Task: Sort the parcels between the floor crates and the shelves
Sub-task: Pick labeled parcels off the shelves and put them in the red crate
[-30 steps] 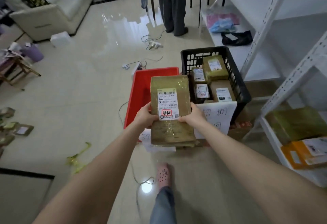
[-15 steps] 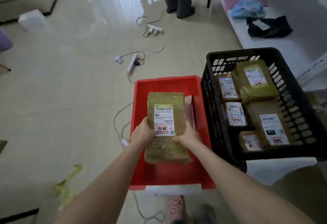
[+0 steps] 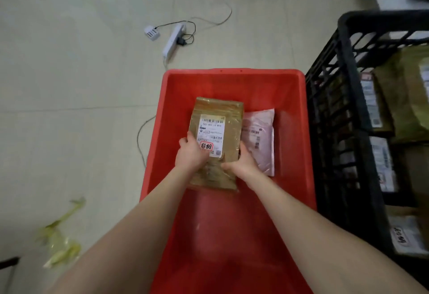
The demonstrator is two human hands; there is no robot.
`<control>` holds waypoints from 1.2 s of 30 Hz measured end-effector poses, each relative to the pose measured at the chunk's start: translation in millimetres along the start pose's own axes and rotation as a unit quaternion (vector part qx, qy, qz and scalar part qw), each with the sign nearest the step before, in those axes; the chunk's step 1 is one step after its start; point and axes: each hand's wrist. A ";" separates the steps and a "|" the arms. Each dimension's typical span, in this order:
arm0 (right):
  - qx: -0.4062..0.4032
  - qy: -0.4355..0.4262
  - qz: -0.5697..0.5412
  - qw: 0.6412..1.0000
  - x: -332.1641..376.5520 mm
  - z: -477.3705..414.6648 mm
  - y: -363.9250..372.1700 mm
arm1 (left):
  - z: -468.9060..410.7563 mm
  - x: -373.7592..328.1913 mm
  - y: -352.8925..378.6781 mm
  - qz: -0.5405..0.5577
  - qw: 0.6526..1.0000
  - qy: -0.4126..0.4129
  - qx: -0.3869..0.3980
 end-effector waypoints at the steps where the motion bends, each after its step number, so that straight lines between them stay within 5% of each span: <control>1: 0.007 -0.008 -0.001 1.000 -2.1 -3.5 2.6 | -4.2 4.0 4.0 -0.009 1.000 0.010 0.007; 11: -0.049 0.049 0.243 0.967 -34.4 16.6 -6.6 | 28.2 28.3 65.6 -0.334 0.907 0.241 0.094; 22: -0.019 0.038 0.319 0.947 -29.4 38.6 -29.3 | 36.7 4.1 59.7 -0.362 0.909 0.179 0.108; 36: -0.071 -0.009 0.372 0.925 30.9 189.0 -71.6 | 155.4 -54.1 -20.0 -0.426 0.847 0.310 0.068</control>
Point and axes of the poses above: each hand's wrist, its own z-axis away from the middle knuckle, its own y-axis out of the palm, x = y × z, and after that the axes turned 3 degrees about z, right-handed
